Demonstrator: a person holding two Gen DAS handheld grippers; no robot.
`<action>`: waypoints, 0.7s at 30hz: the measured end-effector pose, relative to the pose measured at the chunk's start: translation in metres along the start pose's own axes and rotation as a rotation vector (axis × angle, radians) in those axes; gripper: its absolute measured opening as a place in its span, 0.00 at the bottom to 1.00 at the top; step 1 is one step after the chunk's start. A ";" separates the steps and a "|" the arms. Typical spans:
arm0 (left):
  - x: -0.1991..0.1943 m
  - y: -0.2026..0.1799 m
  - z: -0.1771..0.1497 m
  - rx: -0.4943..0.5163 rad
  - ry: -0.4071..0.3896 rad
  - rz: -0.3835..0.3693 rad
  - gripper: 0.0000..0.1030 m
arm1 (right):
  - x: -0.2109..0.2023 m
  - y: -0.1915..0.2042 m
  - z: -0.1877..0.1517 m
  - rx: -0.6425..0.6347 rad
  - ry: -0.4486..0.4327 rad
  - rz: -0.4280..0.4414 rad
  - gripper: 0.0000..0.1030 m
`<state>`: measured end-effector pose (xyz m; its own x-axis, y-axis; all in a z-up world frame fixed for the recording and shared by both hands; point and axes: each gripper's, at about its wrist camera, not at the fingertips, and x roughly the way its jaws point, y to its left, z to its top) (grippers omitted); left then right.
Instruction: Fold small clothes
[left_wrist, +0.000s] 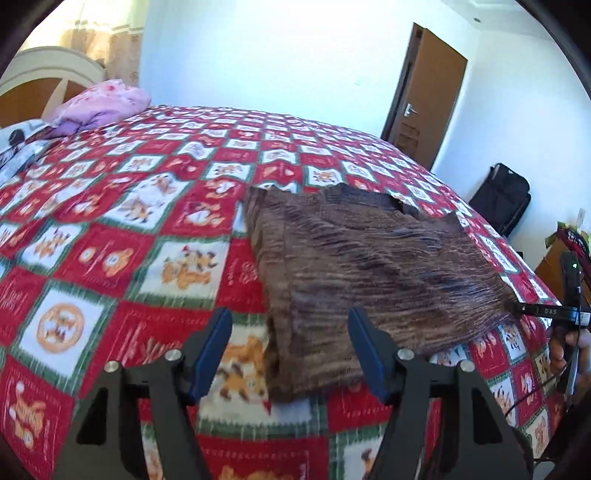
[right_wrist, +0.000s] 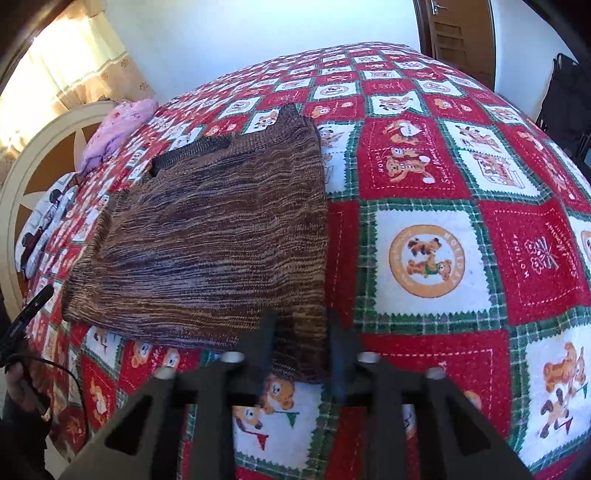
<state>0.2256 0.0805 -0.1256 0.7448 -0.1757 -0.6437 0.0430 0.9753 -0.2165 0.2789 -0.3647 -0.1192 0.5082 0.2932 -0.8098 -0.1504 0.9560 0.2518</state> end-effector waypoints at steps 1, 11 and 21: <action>0.005 0.000 0.002 0.000 0.008 -0.004 0.64 | -0.002 0.000 -0.001 0.006 -0.007 0.005 0.40; 0.006 0.003 -0.006 -0.036 0.017 -0.008 0.05 | -0.006 -0.002 -0.006 0.007 -0.036 -0.023 0.40; 0.018 0.002 -0.020 -0.016 0.093 0.035 0.07 | -0.035 0.033 0.012 -0.047 -0.161 -0.072 0.53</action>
<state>0.2254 0.0766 -0.1525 0.6803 -0.1541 -0.7166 0.0069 0.9790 -0.2040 0.2662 -0.3433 -0.0759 0.6476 0.2233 -0.7285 -0.1469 0.9747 0.1683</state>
